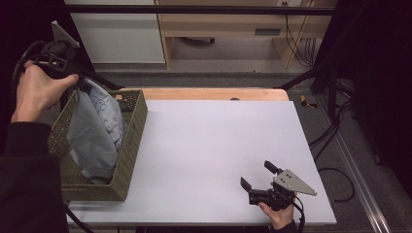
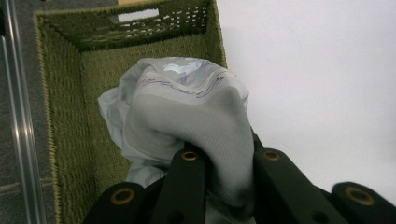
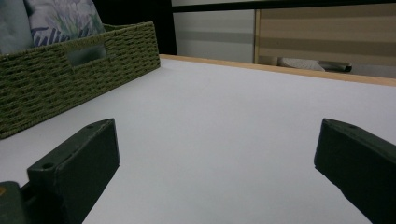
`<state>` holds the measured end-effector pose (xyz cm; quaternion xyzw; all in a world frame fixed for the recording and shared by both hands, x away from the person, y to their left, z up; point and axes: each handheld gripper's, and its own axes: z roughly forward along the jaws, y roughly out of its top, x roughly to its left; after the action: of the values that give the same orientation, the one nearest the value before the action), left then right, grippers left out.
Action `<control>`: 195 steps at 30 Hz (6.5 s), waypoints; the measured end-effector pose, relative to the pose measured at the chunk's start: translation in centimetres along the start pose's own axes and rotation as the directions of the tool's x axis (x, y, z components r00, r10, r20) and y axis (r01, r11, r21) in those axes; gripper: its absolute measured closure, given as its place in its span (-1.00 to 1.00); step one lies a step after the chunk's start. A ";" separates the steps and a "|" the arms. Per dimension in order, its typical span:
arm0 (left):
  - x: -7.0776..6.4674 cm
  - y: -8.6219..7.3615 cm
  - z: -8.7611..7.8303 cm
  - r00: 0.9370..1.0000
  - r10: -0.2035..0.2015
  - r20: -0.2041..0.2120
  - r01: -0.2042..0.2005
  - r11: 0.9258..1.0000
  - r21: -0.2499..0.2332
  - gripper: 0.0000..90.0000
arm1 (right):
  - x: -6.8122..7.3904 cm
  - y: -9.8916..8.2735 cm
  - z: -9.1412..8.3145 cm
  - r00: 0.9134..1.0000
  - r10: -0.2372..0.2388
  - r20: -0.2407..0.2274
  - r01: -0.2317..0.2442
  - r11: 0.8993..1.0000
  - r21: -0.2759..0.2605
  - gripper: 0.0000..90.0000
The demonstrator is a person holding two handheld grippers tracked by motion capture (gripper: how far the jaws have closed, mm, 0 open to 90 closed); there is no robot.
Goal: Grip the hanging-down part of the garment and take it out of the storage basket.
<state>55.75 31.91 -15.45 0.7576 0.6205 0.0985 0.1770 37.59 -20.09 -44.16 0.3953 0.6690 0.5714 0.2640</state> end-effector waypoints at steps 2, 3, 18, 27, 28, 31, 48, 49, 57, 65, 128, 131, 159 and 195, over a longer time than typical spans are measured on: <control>-0.1 0.0 -0.6 1.000 0.004 -0.004 -0.004 1.000 -0.010 0.89 | 0.0 0.1 0.0 1.000 -0.003 -0.005 0.003 1.000 0.005 -0.99; -0.2 0.0 -0.9 1.000 0.006 -0.006 -0.006 1.000 -0.014 0.89 | 0.1 0.1 0.1 1.000 0.001 -0.003 -0.001 1.000 0.006 -0.99; -0.5 0.1 -4.4 1.000 0.007 -0.007 -0.007 0.998 -0.057 0.89 | 1.5 1.6 2.0 0.998 -0.007 -0.066 0.006 1.000 -0.011 -0.98; -0.6 0.2 -4.0 1.000 0.011 -0.012 -0.012 0.999 -0.042 0.89 | 5.2 3.8 6.1 0.981 -0.021 -0.193 0.016 1.000 -0.027 -0.96; -0.6 0.2 -4.0 1.000 0.011 -0.011 -0.012 0.999 -0.043 0.89 | 5.7 4.1 6.8 0.978 -0.025 -0.208 0.019 0.999 -0.029 -0.96; -0.5 0.2 -4.0 1.000 0.010 -0.008 -0.010 0.999 -0.041 0.89 | 7.3 4.7 8.7 0.968 -0.027 -0.249 0.023 1.000 -0.019 -0.95; -0.5 0.5 -3.5 1.000 0.012 -0.004 -0.012 1.000 -0.017 0.89 | 13.1 6.5 16.3 0.936 0.000 -0.351 0.002 1.000 0.005 -0.92; -0.5 0.5 -3.5 1.000 0.012 -0.005 -0.012 1.000 -0.019 0.89 | 13.6 6.8 17.2 0.935 -0.002 -0.356 0.006 1.000 0.012 -0.92; -0.5 0.5 -3.2 1.000 0.022 0.005 -0.022 1.000 -0.012 0.89 | 15.6 7.8 19.5 0.929 -0.021 -0.369 0.025 1.000 0.008 -0.88; -0.2 0.3 -3.1 1.000 0.012 0.006 -0.012 1.000 -0.013 0.89 | 17.1 7.9 21.5 0.919 -0.027 -0.393 0.034 0.999 0.012 -0.87; -0.3 -1.0 -3.9 0.999 0.031 0.028 -0.029 0.998 -0.048 0.89 | 15.8 14.2 19.0 0.905 -0.119 -0.408 0.105 0.993 -0.056 0.95; -0.4 -1.1 -4.0 0.999 0.033 0.034 -0.031 0.998 -0.053 0.89 | 15.4 14.9 18.2 0.910 -0.129 -0.395 0.110 0.991 -0.070 0.95; -3.4 -0.7 -3.8 0.991 0.097 0.094 -0.090 0.993 -0.072 0.89 | 12.3 19.9 13.1 0.940 -0.193 -0.282 0.140 0.970 -0.199 0.96; -5.6 -0.6 -1.5 0.985 0.154 0.075 -0.152 0.988 -0.023 0.89 | 13.2 8.5 18.9 0.915 -0.075 -0.396 0.129 0.985 0.112 0.56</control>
<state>53.50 26.71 -13.90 0.8047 0.5524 0.0879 0.1989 47.50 1.72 -38.47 0.2550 0.7651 0.5774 0.1273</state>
